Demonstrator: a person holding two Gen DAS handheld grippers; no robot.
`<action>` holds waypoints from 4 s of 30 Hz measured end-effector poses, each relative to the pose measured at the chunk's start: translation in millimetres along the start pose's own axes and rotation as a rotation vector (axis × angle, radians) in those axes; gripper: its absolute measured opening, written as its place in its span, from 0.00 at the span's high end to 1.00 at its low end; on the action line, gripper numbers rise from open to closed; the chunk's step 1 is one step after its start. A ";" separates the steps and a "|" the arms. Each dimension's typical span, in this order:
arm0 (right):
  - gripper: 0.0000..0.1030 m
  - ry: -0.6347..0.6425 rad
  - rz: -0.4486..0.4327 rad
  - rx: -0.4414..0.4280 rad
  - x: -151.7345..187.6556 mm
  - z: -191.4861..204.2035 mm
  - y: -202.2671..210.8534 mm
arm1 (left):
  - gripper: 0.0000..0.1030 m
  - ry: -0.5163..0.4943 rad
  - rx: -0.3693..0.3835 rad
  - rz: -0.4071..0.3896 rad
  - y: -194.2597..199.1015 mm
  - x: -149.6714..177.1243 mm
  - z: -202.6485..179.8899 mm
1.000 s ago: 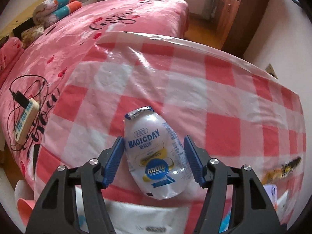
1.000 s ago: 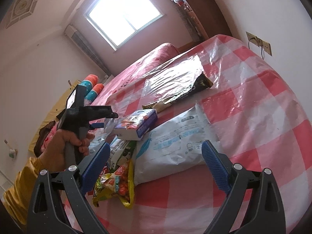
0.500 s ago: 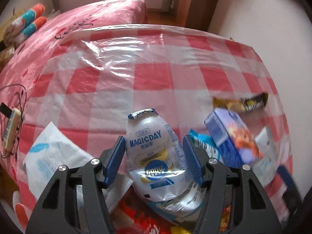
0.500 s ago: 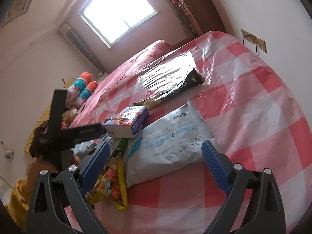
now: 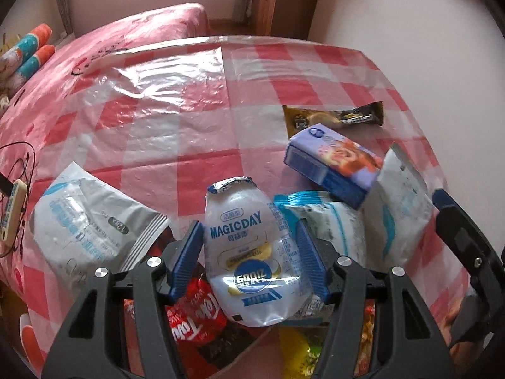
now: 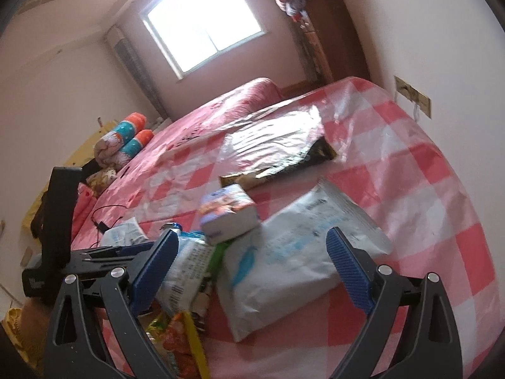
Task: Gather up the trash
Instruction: 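Grasp the white MAGICDAY drink pouch with the left tool while the right tool grasps the tissue box, then lift the pouch with the left tool while the right tool carries the tissue box toward the bucket, then open both tools over the orange bucket to drop the pouch and box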
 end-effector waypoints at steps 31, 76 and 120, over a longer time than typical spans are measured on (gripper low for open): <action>0.46 0.184 0.147 0.059 -16.1 25.1 -74.8 | 0.41 0.038 0.136 -0.152 50.0 29.5 29.4; 0.47 0.360 0.136 -0.051 85.8 172.6 -12.5 | 0.42 0.204 0.126 -0.187 80.4 157.7 150.9; 0.16 0.721 0.472 -0.366 236.0 412.4 -96.9 | 0.26 0.720 -0.202 -0.094 66.2 345.8 396.6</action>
Point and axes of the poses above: each gripper's, at about its wrist camera, not at the fingertips, and y roughly against the way its jaws point, z to its left, x to its underside, the point moved 9 cm from there along -y, roughly the way its jaws point, and after that the axes turned 10 degrees about z, right-handed, at the moved point
